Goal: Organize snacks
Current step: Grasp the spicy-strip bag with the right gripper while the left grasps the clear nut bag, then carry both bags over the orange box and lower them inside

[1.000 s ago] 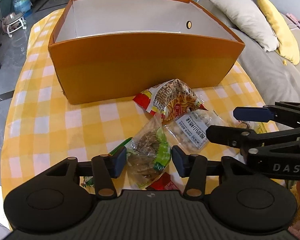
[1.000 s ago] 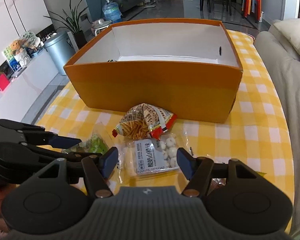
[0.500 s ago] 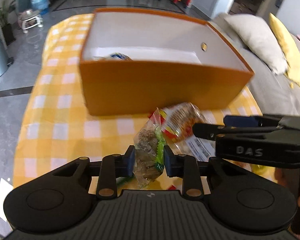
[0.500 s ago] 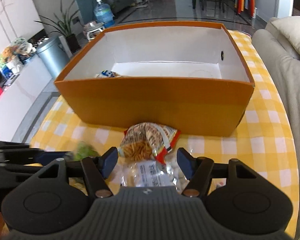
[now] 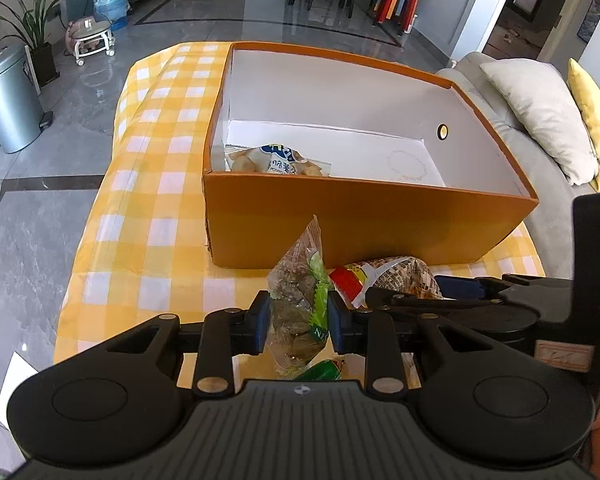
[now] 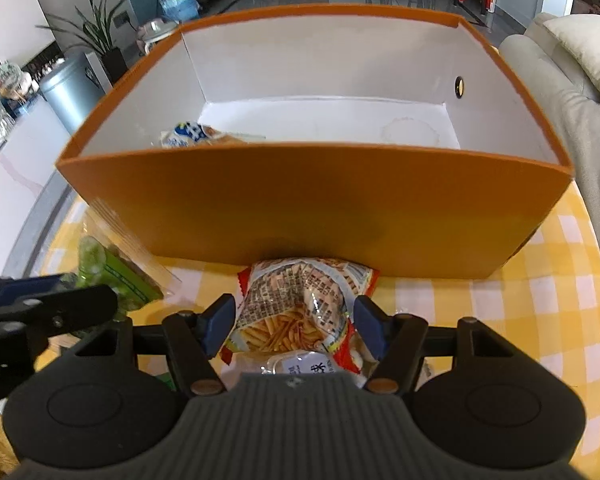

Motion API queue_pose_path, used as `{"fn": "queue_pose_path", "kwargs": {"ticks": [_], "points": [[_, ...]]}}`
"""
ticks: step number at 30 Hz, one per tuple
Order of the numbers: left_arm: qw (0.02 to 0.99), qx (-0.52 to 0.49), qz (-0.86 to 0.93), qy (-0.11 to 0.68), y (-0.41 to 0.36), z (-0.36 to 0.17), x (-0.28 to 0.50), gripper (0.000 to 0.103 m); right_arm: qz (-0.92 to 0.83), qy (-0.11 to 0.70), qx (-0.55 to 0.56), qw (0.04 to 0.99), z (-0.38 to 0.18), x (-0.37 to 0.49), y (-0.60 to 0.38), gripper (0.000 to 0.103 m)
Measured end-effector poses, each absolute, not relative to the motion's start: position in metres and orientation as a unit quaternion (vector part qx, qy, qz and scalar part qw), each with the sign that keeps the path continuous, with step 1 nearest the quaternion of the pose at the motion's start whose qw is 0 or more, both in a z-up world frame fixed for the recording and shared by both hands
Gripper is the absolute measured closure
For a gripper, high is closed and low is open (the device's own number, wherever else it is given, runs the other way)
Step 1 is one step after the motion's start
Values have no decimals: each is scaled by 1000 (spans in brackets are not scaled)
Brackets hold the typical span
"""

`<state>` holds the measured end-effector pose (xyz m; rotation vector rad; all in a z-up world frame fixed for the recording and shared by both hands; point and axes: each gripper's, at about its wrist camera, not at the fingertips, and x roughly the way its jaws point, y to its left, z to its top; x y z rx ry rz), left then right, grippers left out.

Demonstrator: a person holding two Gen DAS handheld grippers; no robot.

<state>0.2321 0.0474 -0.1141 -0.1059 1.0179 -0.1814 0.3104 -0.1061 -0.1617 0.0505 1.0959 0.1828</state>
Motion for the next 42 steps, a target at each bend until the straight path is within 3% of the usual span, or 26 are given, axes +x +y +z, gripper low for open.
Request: {"fn": "queue_pose_path", "kwargs": {"ticks": [16,42], "points": [[865,-61,-70,493,49,-111,226,70,90,539,-1,838,-165,325,-100,54],[900,-32,-90,425,30,-34,193,70,130,456,37,880,-42,249,-151,55]]}}
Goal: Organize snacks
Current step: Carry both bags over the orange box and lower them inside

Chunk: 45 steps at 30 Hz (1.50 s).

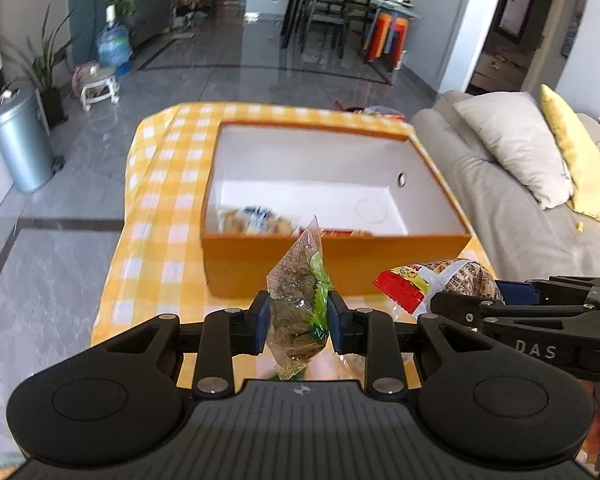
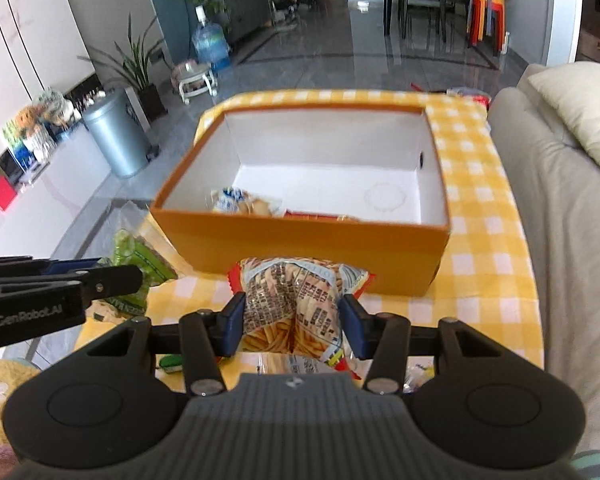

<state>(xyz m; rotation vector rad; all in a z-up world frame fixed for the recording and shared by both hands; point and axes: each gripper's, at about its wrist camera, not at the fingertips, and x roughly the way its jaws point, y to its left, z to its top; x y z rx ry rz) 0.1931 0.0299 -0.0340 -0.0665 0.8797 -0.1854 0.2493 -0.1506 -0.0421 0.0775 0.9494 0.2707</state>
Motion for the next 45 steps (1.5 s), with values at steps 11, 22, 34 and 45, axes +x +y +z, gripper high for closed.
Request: {"fn": "queue_pose_path", "kwargs": {"ticks": [11,22,34,45], "points": [[903,3,-129,409,17,6,252,70,140,415,26,898,8,289,-179,55],[874,18,-137,467,10,-13,325,70,144,483,-1,864,-5,388,-182,55],[819,26,-136,557,-9,-73,368,70,134,596,-103,785,-85,446,-160,54],[787,30,-109,606,-13,-113,386,70,141,619,-179,751,-121,453,-144,54]]}}
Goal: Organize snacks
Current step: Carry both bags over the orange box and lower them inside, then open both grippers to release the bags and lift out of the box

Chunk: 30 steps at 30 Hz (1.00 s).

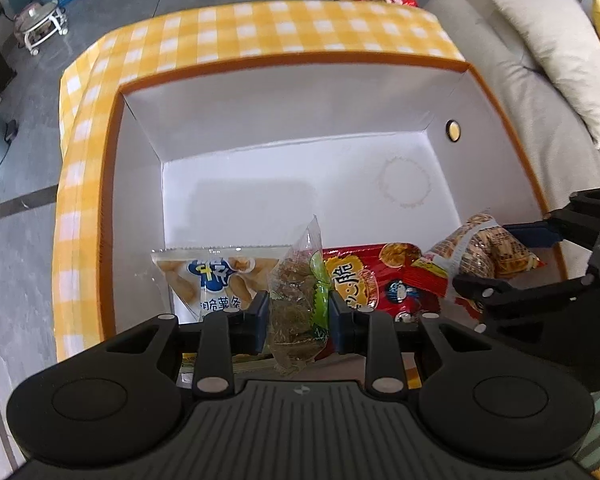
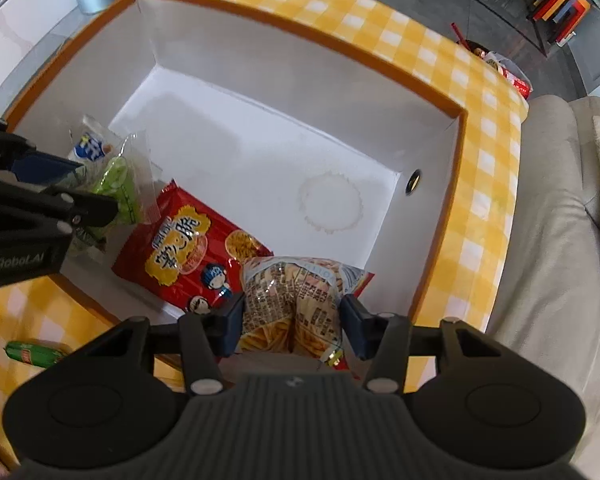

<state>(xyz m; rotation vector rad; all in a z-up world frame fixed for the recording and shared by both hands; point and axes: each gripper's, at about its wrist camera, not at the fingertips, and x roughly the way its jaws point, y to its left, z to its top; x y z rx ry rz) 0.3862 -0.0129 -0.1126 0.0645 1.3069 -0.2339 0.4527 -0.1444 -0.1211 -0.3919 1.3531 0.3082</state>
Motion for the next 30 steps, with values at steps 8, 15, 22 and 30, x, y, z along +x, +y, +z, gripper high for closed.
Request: {"fn": "queue_pose_path", "kwargs": {"ticks": [8,15,22,30], "points": [[779,34,-103,618,-13,-127,387,67,142,632,-170,742,-126,456,-147,52],[779,35,-97,619,-13,-124,385,54,142,641,-164,736,-127,456,-148,53],[797,54,-97,593,-11,-110,376,22,138,646,-139,738,-123,455,-151,39],[832,83,-104,539,-12,-90,357,15,153,624,-134,754,-103,445,-149,16]]}}
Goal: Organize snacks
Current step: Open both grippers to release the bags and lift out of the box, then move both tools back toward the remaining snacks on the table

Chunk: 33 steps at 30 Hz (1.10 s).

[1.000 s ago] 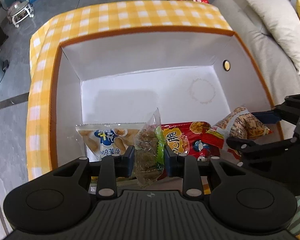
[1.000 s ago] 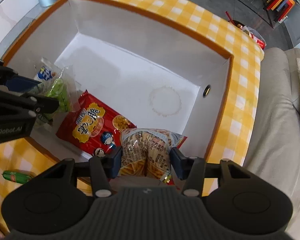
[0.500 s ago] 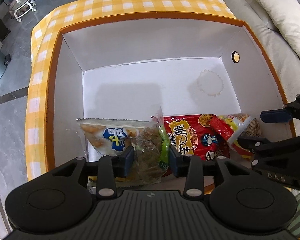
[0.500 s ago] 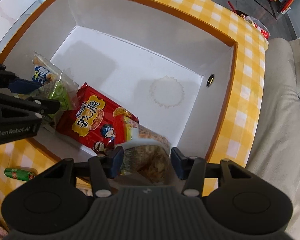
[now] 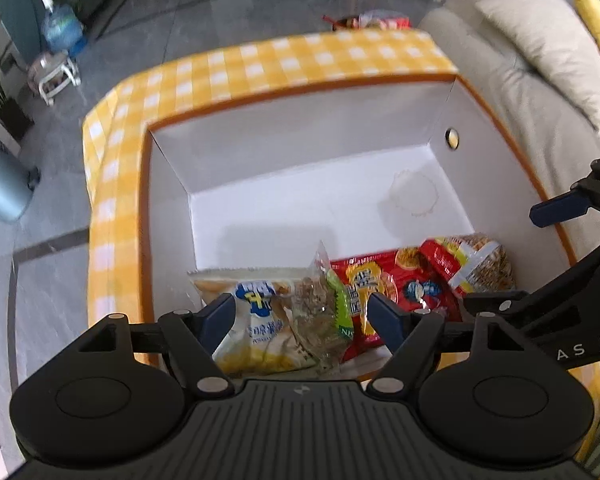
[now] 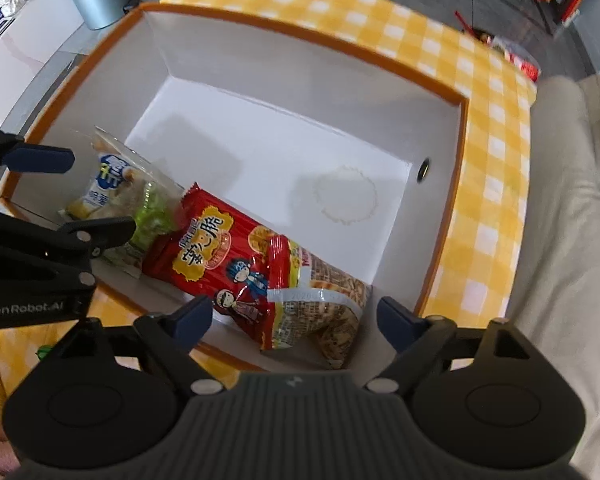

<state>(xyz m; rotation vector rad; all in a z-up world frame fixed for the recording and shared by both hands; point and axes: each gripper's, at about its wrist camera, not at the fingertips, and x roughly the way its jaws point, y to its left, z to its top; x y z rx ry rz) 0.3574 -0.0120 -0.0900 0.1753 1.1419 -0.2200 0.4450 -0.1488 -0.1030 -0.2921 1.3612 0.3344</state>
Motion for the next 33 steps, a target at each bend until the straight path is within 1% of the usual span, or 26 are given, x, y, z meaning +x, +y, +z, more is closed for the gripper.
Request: {"fn": "queue_pose_path", "kwargs": {"ticks": [3,6,7,11,15,18,21,23,26,30,33], "points": [[843,90,-101,521,-9,-83,349,14,154,609,-133,767,-93,439,-149,11],[846,82,-109,515,-4,-77,344,15,149,596,-132,778,-84,434,-152,11],[848,81,-114,512,-2,-73,342,16,147,589,-131,784,-80,432,-153,11],[871,85,-101,473,1,-52,329,16,148,556,-119,809,-62,418,-158,11],[884,42,-121,449,8,-30,314,16,148,518,-104,836,-40,399,-163,11],[896,33,-127,424,11,-15,299,17,144,495,-95,852,-27,382,-167,11],[908,43,-134,396,12,-1,281,17,136,468,-85,869,-14,362,-171,11],[915,55,-133,378,10,6,267,17,132,452,-74,879,-5,347,-175,8],[921,69,-136,358,8,14,244,19,128,432,-54,891,4,322,-181,8],[924,69,-143,348,8,17,214,19,131,409,-16,903,10,287,-194,7],[921,59,-148,356,8,13,195,19,130,402,17,906,7,261,-203,7]]}}
